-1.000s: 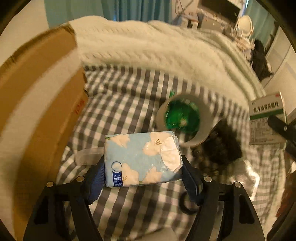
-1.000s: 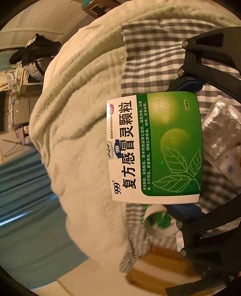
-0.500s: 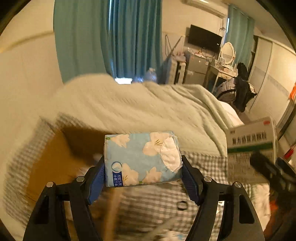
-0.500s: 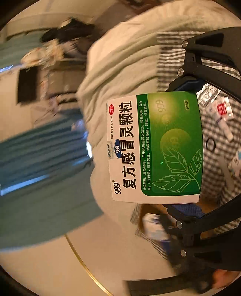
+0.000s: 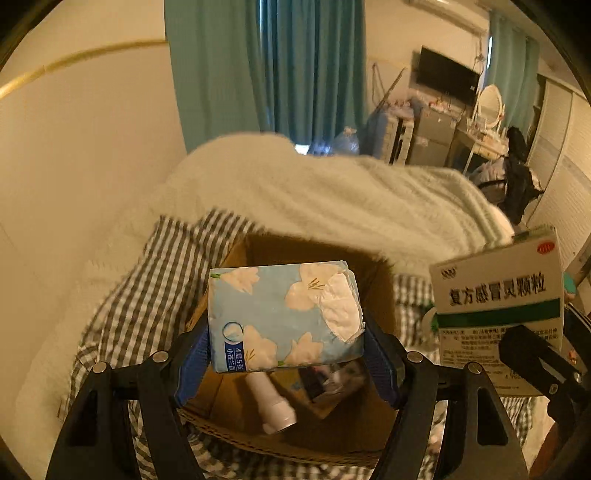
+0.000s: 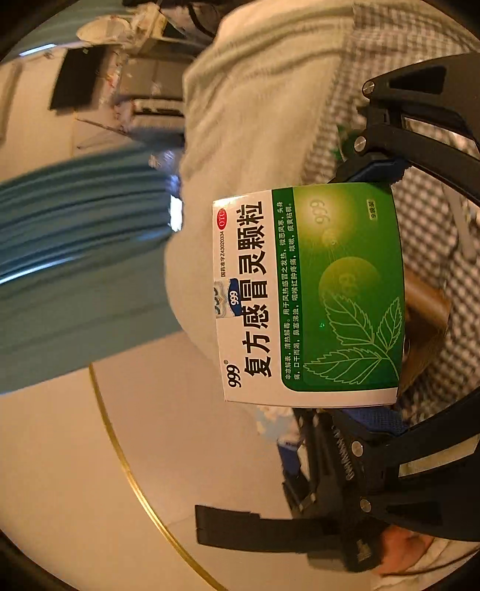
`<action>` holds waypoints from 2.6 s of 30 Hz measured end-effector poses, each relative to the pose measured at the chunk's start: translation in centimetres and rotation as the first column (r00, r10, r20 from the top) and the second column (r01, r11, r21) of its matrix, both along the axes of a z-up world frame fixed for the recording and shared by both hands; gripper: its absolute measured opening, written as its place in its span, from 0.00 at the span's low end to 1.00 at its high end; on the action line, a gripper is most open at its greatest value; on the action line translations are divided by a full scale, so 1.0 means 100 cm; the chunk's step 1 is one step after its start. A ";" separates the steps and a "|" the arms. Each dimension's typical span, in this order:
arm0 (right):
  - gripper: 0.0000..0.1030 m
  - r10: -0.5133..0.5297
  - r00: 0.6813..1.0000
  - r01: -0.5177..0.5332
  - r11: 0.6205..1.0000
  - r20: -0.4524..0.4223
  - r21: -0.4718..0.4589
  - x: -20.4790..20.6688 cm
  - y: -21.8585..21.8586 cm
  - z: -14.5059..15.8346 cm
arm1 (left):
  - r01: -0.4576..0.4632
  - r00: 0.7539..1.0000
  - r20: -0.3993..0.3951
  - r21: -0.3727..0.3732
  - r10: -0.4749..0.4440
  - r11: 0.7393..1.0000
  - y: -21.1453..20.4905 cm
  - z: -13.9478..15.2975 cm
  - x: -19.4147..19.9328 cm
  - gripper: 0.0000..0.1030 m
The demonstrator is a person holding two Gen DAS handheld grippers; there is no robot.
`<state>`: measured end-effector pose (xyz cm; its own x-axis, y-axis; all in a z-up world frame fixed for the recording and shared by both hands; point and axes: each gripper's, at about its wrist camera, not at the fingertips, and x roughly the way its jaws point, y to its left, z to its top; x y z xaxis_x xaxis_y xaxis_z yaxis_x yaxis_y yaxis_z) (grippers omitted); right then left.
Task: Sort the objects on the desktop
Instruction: 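Drop the tissue pack and medicine box into the cardboard box, then grasp the white comb with the left gripper while the right grasps the toothpaste tube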
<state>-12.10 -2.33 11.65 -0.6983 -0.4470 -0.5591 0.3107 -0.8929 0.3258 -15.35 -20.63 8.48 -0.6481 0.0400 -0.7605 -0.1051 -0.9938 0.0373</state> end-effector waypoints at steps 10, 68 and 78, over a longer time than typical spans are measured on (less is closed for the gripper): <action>0.92 -0.003 0.994 0.017 0.992 0.108 -0.129 -0.046 -0.020 -0.058 | -0.064 0.989 0.135 0.039 0.058 0.997 -0.030 -0.052 -0.025 0.74; 0.63 -0.339 0.801 0.329 0.938 0.493 0.111 0.031 0.189 -0.257 | 0.018 0.946 0.322 0.007 -0.019 1.000 0.205 -0.252 0.074 0.81; 0.29 -0.333 0.815 0.277 0.943 0.474 0.185 0.011 0.177 -0.273 | 0.035 0.950 0.310 -0.014 -0.029 0.999 0.204 -0.250 0.073 0.53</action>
